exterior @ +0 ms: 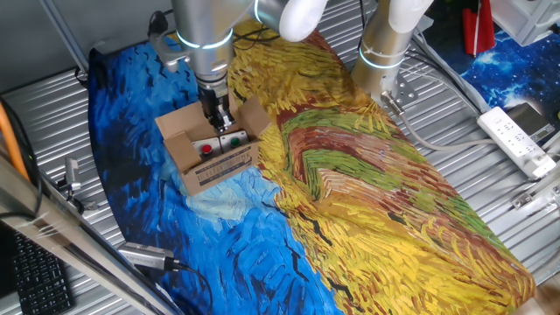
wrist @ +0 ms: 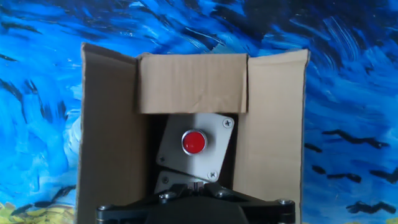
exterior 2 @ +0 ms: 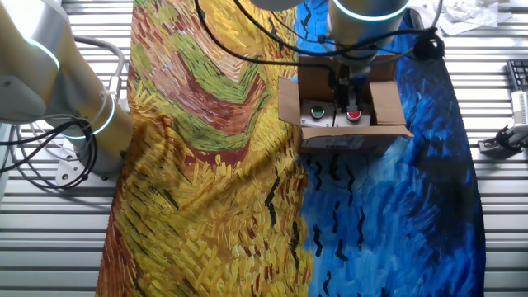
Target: Open a box
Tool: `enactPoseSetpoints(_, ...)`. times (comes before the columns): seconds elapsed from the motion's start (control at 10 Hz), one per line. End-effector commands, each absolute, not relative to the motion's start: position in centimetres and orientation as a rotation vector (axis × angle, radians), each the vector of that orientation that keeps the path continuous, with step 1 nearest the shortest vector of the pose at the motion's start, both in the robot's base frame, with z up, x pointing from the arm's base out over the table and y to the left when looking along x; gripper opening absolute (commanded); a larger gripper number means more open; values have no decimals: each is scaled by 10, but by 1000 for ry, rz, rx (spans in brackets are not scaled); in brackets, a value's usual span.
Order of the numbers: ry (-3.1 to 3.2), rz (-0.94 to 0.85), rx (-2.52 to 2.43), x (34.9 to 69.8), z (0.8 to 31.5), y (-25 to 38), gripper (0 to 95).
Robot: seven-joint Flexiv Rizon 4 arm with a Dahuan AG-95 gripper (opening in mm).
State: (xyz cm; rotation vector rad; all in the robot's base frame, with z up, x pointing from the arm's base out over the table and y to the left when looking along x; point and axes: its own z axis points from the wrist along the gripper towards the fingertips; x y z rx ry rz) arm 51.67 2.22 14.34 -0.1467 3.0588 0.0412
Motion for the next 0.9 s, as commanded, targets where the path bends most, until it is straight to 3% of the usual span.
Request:
enactPoseSetpoints(0.1,3056,37,-149,523,140,23,0)
enactPoseSetpoints(0.9,3004,31,-154,544,135,28,0)
